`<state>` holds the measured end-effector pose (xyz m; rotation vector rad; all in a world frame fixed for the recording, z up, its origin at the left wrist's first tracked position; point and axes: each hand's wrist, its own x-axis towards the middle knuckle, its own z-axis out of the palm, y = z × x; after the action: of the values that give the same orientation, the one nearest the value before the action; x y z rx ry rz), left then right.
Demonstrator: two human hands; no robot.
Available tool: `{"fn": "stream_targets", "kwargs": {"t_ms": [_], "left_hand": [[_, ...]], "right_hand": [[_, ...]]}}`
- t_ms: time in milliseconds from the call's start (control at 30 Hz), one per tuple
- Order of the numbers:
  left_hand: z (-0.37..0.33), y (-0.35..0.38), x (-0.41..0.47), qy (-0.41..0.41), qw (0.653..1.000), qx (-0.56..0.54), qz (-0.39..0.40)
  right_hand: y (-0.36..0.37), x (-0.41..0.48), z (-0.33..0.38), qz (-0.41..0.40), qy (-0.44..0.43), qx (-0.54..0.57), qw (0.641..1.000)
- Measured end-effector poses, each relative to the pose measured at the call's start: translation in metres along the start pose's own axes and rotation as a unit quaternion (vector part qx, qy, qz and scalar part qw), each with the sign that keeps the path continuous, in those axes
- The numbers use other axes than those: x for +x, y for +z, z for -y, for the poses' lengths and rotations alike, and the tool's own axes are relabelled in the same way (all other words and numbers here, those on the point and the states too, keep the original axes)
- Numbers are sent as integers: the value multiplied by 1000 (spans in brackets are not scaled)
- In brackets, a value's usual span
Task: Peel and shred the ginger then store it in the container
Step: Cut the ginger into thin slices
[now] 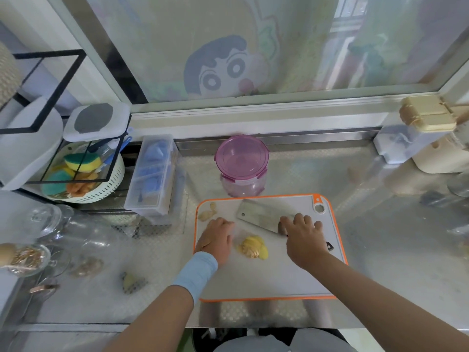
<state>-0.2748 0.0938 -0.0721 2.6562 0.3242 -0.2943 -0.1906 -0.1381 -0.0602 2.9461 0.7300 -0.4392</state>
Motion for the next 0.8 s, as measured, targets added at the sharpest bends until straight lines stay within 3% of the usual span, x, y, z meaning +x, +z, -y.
{"fn": "stream_targets", "kwargs": {"t_ms": [133,267,600,800], "left_hand": [[30,-11,-3,-61,997,40,-31],[49,-20,6,-32,999,-14,-1],[66,-28,23,-98,981,-157,-52],[70,-38,33,-102,991,-51,-68]], "right_hand": [[-8,5,30,57,-81,68,993],[-8,8,57,155,-87,149,973],[-3,15,62,155,-73,205,964],[-18,26,65,177,-91,140,970]]}}
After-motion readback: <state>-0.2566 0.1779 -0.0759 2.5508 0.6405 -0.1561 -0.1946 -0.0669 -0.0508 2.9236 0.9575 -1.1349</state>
